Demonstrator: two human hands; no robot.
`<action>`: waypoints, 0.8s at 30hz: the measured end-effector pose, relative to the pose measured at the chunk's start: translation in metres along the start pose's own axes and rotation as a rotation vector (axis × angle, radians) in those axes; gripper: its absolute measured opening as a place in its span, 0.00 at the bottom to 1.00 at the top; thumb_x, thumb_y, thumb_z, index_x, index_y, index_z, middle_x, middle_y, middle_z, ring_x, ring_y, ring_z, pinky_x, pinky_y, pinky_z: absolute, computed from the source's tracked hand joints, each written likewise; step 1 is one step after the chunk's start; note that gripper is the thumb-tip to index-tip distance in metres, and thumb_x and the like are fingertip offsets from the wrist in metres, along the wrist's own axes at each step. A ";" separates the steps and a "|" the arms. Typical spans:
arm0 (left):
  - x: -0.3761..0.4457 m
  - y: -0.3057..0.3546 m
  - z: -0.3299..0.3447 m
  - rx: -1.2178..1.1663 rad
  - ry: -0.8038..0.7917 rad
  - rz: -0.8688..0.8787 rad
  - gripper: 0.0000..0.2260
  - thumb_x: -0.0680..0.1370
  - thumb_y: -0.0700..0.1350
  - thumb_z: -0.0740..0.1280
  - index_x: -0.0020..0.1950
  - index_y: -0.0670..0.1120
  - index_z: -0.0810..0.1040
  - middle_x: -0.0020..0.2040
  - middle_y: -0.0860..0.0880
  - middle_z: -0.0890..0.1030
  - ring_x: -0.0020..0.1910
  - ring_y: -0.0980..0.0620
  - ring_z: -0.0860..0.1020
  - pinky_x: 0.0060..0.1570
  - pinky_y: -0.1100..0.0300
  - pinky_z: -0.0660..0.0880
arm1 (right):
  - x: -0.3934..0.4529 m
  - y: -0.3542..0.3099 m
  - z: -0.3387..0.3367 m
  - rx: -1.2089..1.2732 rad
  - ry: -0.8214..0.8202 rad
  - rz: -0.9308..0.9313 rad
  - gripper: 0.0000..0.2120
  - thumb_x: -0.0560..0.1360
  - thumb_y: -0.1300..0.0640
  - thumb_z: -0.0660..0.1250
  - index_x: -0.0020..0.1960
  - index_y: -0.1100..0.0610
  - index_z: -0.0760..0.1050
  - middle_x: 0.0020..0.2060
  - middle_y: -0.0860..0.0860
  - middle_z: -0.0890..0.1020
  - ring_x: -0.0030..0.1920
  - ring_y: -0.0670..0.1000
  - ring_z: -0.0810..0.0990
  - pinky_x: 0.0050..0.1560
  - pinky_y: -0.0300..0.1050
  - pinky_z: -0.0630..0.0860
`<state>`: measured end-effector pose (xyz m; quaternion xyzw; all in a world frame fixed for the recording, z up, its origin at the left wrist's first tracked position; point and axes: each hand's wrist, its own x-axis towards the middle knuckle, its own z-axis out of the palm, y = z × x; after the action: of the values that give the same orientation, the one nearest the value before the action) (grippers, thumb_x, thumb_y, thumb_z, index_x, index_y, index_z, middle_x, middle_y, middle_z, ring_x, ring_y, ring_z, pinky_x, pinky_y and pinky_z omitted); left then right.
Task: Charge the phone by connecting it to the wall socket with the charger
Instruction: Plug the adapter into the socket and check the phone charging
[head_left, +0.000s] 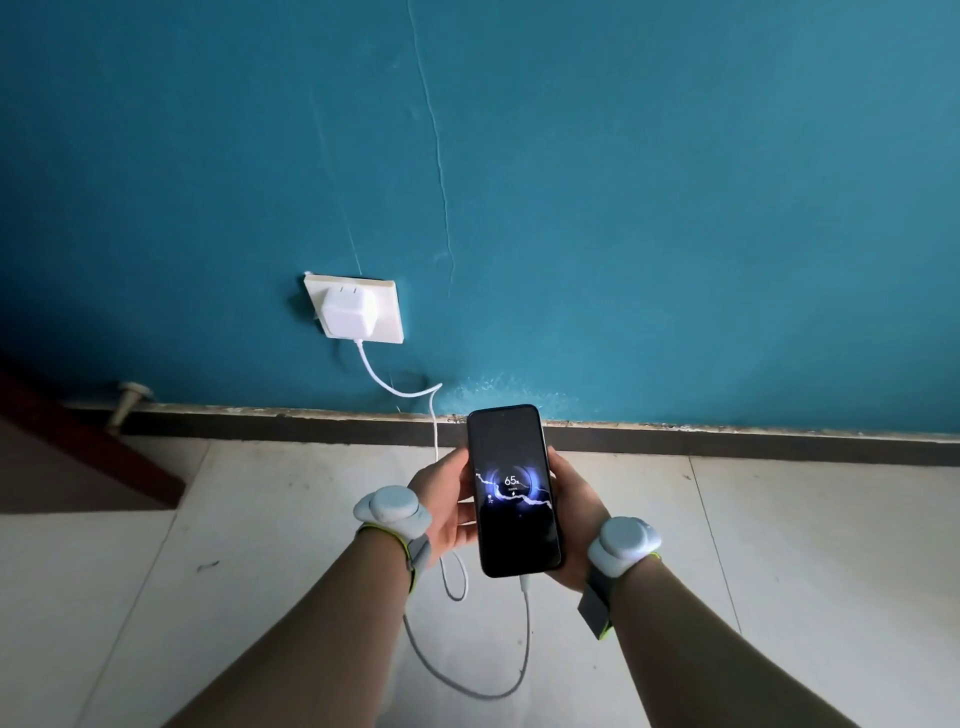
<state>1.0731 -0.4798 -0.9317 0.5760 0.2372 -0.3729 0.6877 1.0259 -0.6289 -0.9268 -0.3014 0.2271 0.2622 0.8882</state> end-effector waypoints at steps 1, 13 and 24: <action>0.000 -0.001 0.000 -0.005 0.003 0.006 0.17 0.74 0.59 0.67 0.46 0.47 0.85 0.45 0.47 0.87 0.38 0.49 0.85 0.37 0.57 0.80 | 0.000 0.000 0.000 -0.015 0.009 0.000 0.29 0.79 0.40 0.57 0.63 0.64 0.76 0.50 0.59 0.84 0.46 0.57 0.85 0.43 0.46 0.81; -0.005 -0.001 -0.004 -0.030 0.038 0.044 0.17 0.76 0.57 0.65 0.51 0.45 0.84 0.47 0.45 0.86 0.41 0.47 0.84 0.41 0.56 0.81 | 0.008 0.007 0.001 -0.087 0.052 -0.030 0.28 0.78 0.39 0.58 0.59 0.62 0.80 0.53 0.60 0.84 0.47 0.56 0.85 0.43 0.45 0.81; -0.006 0.000 -0.001 0.010 0.060 0.027 0.17 0.76 0.57 0.64 0.53 0.46 0.82 0.44 0.47 0.84 0.41 0.47 0.82 0.37 0.59 0.79 | 0.007 0.008 -0.003 -0.041 0.050 0.017 0.29 0.80 0.40 0.54 0.60 0.63 0.79 0.48 0.59 0.85 0.42 0.55 0.86 0.38 0.44 0.81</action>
<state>1.0696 -0.4778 -0.9276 0.5937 0.2480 -0.3471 0.6823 1.0254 -0.6227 -0.9359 -0.3239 0.2462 0.2666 0.8737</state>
